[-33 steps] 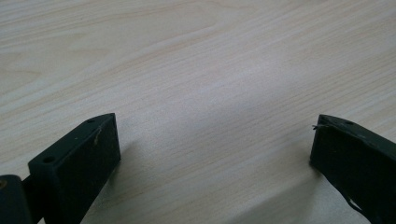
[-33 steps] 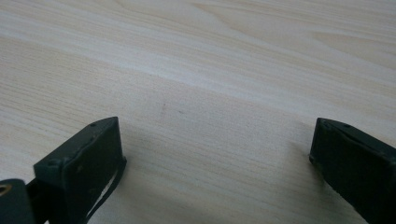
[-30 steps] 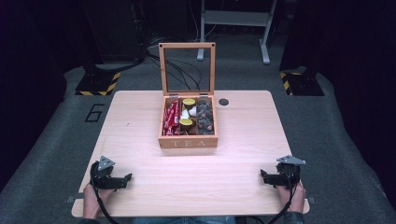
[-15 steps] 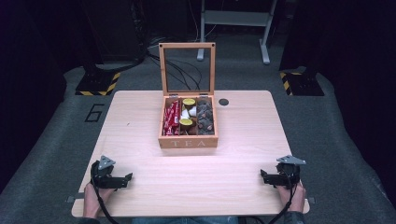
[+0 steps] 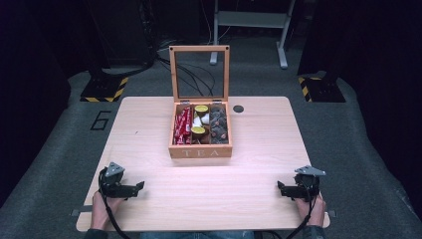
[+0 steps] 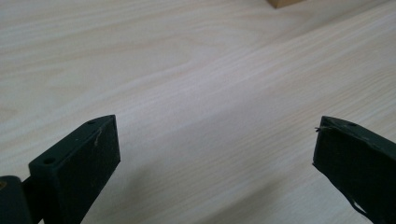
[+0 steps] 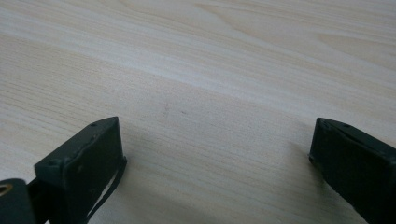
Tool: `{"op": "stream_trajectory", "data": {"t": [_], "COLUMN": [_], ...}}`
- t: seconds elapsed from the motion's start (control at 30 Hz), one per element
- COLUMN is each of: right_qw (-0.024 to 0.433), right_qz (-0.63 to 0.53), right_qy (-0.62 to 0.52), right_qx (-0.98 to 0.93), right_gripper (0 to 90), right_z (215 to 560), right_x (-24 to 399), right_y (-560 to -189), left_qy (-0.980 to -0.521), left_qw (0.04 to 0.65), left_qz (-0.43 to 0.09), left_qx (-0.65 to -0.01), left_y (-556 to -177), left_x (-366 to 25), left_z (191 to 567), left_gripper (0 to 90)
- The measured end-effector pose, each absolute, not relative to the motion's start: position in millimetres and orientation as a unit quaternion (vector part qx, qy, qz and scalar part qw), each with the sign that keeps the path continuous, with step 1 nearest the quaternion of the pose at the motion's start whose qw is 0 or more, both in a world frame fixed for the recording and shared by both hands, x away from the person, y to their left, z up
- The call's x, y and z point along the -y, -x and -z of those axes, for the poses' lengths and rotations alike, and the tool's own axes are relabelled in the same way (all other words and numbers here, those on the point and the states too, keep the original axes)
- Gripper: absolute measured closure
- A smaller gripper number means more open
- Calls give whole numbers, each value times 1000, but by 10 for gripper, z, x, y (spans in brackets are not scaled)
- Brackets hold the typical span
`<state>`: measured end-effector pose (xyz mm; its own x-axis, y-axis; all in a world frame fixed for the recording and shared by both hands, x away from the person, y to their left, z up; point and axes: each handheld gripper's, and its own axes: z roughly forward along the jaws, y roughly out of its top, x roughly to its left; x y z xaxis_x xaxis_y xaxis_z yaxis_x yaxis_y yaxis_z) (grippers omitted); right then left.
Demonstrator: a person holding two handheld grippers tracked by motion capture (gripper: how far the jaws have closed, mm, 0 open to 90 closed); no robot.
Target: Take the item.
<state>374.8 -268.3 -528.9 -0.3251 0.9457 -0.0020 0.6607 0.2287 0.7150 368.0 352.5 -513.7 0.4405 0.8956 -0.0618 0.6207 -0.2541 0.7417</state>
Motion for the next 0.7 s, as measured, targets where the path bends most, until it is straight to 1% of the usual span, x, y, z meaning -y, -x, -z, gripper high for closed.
{"op": "stream_trajectory", "data": {"t": [0.4, 0.7], "right_qw": [227, 227], "right_qz": [-317, -318], "right_qy": [-535, -535], "right_qx": [-749, -749], "right_gripper": [26, 26], "right_z": [5290, 5290], "right_x": [2683, 2683], "right_y": [-3746, -3746], "left_qy": [-774, -790], "left_qw": [376, 375], "left_qz": [-193, -197], "left_qx": [-471, -443], "left_y": [-3783, -3958], "left_x": [-3381, -3204], "left_z": [4863, 4597], "left_gripper": [21, 24]}}
